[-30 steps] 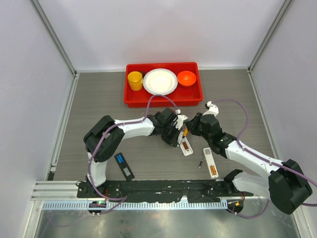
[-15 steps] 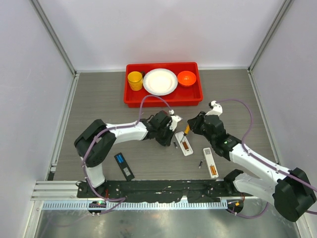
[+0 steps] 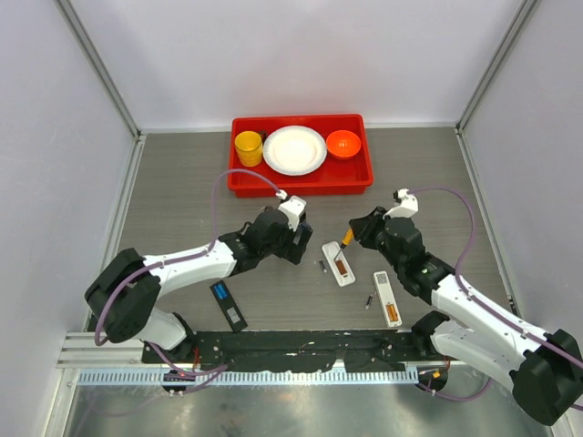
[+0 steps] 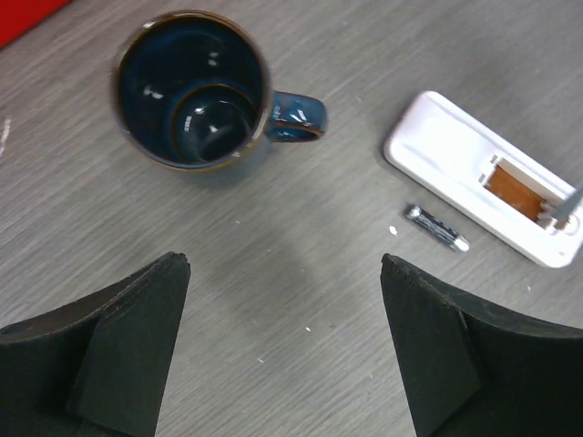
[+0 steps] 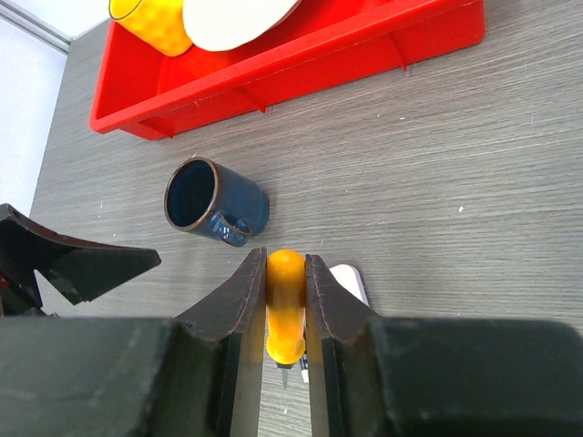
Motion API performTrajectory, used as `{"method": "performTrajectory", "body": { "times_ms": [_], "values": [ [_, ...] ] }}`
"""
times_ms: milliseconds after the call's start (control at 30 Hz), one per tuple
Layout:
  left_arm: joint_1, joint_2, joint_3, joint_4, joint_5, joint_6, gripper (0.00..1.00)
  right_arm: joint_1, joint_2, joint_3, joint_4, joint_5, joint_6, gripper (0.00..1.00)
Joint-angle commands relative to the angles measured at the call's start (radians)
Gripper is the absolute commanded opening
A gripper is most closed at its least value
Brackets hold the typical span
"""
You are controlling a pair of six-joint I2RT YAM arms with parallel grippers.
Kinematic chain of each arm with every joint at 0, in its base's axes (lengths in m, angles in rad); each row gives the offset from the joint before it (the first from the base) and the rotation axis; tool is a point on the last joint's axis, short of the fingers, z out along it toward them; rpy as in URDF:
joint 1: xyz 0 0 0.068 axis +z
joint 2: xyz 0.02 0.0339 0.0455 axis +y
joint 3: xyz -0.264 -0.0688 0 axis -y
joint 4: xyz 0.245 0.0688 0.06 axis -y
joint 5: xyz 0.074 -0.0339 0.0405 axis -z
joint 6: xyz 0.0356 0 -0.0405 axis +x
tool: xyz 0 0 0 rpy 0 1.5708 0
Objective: Unload the batteries from the remote control
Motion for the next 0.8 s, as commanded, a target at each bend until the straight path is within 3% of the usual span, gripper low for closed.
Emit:
{"method": "performTrajectory", "body": {
  "times_ms": [0, 133, 267, 567, 767],
  "values": [
    [0.014, -0.026, -0.019, 0.092, -0.089, -0.022, 0.92, 0.004, -0.042, -0.001, 0.007, 0.036, -0.017, 0.01],
    [0.017, -0.037, -0.019, 0.081, -0.094, -0.017, 0.95, 0.004, -0.063, -0.01, 0.002, 0.026, -0.012, 0.01],
    [0.023, -0.05, -0.008, 0.031, -0.199, -0.077, 0.97, 0.004, -0.086, -0.026, 0.007, 0.016, -0.012, 0.01],
    [0.026, -0.207, 0.05, -0.328, -0.411, -0.382, 0.98, 0.004, -0.132, -0.062, 0.011, 0.01, -0.02, 0.01],
    [0.028, -0.306, 0.115, -0.701, -0.536, -0.632, 0.98, 0.004, -0.139, -0.082, 0.031, 0.003, -0.018, 0.01]
  ]
}}
